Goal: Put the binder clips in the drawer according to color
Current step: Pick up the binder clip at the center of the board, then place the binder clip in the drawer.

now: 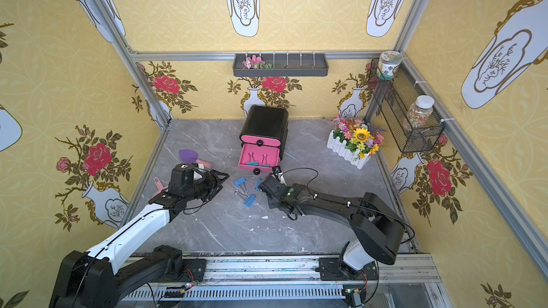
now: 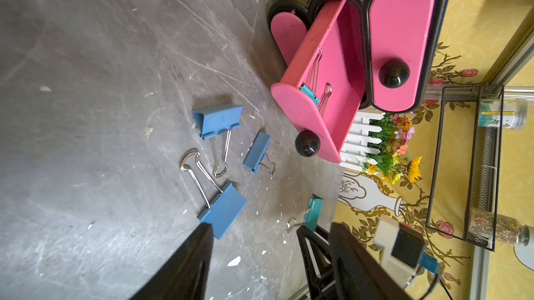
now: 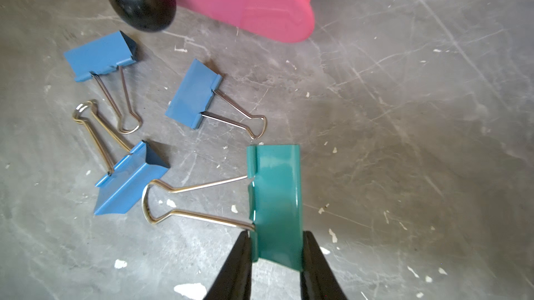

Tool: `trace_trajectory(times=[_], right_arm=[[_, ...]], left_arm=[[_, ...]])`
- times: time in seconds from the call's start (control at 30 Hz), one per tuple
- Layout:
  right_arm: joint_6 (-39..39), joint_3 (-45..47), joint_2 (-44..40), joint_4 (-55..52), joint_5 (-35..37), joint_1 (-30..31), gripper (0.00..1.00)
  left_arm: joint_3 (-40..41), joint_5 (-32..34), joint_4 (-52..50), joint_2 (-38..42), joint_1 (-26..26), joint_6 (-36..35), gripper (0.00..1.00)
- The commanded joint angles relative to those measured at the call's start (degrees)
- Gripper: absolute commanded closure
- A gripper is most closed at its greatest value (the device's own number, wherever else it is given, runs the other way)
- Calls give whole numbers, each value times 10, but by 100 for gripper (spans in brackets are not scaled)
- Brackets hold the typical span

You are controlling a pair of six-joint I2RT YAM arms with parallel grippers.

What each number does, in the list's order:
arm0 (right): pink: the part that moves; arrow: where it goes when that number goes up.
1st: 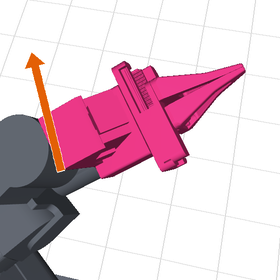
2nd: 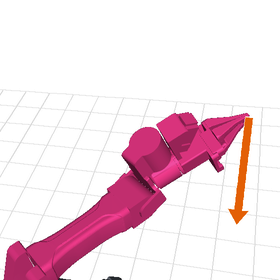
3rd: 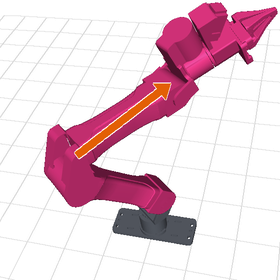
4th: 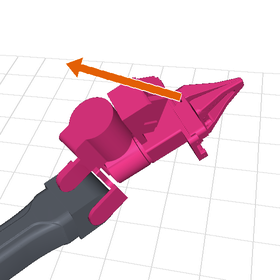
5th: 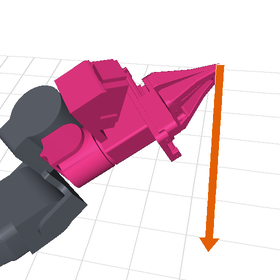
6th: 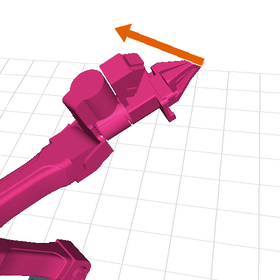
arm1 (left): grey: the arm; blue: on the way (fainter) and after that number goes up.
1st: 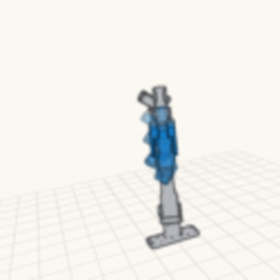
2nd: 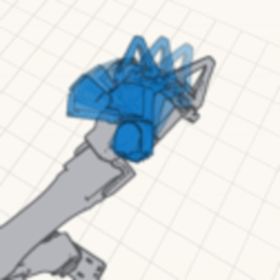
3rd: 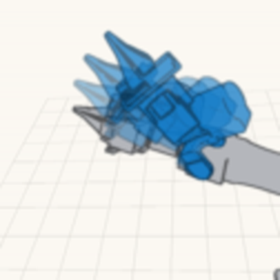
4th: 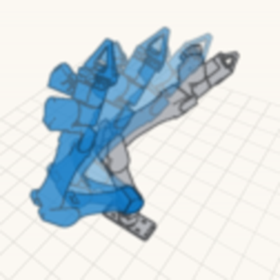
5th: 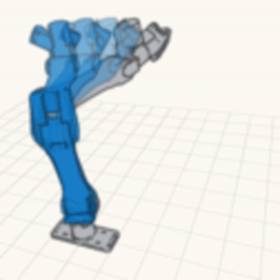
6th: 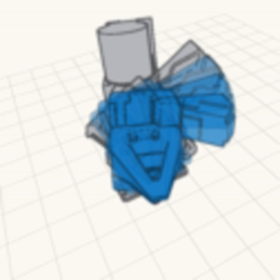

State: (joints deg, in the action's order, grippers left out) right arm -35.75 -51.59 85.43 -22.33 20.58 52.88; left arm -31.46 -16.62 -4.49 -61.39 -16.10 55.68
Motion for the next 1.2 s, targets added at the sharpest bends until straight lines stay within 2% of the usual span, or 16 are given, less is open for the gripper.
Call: trace_trajectory(times=[0.0, 0.13, 0.27, 0.63, 0.87, 1.17], right_arm=[[-6, -6, -36, -43, 21, 3, 71], [7, -43, -64, -74, 31, 2, 69], [30, -99, -55, -84, 35, -1, 67], [77, -239, 90, -41, -31, -87, 67], [73, -318, 186, -32, -48, -95, 68], [47, -367, 242, -26, -47, -100, 67]], left_arm=[[-6, 2, 12, -6, 0, -7, 31], [-14, -1, 18, -14, -2, -8, 31], [-14, -4, 29, -22, -3, -8, 31], [2, -7, 41, -16, -8, -1, 31], [14, -10, 45, -11, -9, 0, 31], [15, -13, 50, -16, -10, 1, 31]])
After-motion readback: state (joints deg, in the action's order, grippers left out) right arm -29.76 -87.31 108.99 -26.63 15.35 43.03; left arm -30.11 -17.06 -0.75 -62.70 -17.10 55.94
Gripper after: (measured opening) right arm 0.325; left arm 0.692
